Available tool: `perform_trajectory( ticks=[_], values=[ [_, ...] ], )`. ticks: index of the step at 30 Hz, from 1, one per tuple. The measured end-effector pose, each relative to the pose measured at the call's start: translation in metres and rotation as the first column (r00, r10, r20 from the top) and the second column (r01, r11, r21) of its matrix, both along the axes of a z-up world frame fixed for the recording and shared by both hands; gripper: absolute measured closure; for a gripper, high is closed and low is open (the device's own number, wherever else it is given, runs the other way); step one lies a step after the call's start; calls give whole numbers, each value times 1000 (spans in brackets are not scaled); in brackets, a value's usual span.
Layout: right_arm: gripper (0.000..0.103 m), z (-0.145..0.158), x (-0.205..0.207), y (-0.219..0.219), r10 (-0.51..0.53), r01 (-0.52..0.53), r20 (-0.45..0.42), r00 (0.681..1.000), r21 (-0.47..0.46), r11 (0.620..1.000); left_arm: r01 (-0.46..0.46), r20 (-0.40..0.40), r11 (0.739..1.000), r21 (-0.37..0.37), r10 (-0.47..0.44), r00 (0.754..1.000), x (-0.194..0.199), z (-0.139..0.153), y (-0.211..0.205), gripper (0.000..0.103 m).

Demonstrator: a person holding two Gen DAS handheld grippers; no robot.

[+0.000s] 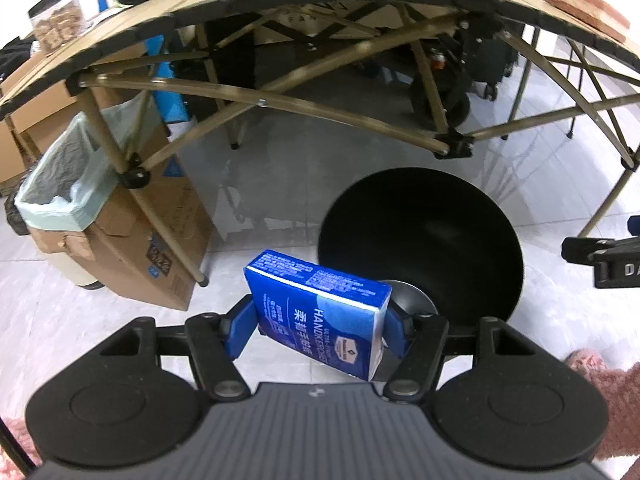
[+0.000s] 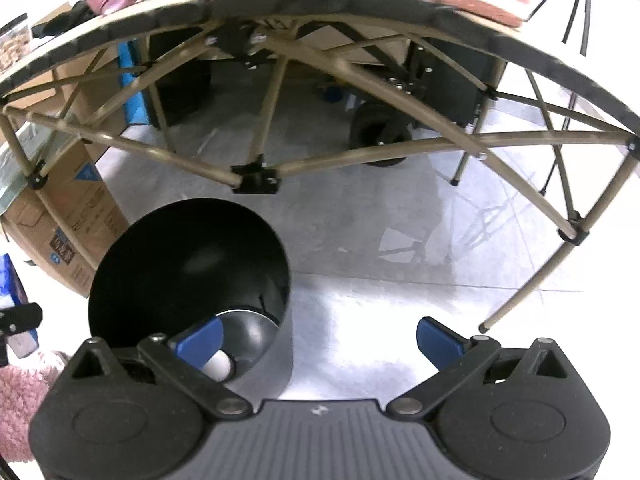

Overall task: Collect trash
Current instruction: 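Move the left tool over the bin and open it to drop the tissue pack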

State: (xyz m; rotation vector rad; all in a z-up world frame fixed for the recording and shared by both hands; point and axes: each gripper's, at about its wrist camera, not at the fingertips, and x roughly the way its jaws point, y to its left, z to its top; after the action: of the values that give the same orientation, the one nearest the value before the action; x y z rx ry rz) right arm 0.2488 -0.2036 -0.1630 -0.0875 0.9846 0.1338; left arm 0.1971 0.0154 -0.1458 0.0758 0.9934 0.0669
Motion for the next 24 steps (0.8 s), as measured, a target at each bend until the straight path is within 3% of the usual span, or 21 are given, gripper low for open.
perform_trajectory(
  ticks=[10,24],
  values=[
    [0,10,-11,-35,-68,68,5,998,10,998,60,-68,998,-29,-62,996,14,-11,-26,38],
    [0,5,-6,-40,-95,95,10,995,22,995,126,-102,991,-44,-130,986,36,-18,-59,38]
  ],
)
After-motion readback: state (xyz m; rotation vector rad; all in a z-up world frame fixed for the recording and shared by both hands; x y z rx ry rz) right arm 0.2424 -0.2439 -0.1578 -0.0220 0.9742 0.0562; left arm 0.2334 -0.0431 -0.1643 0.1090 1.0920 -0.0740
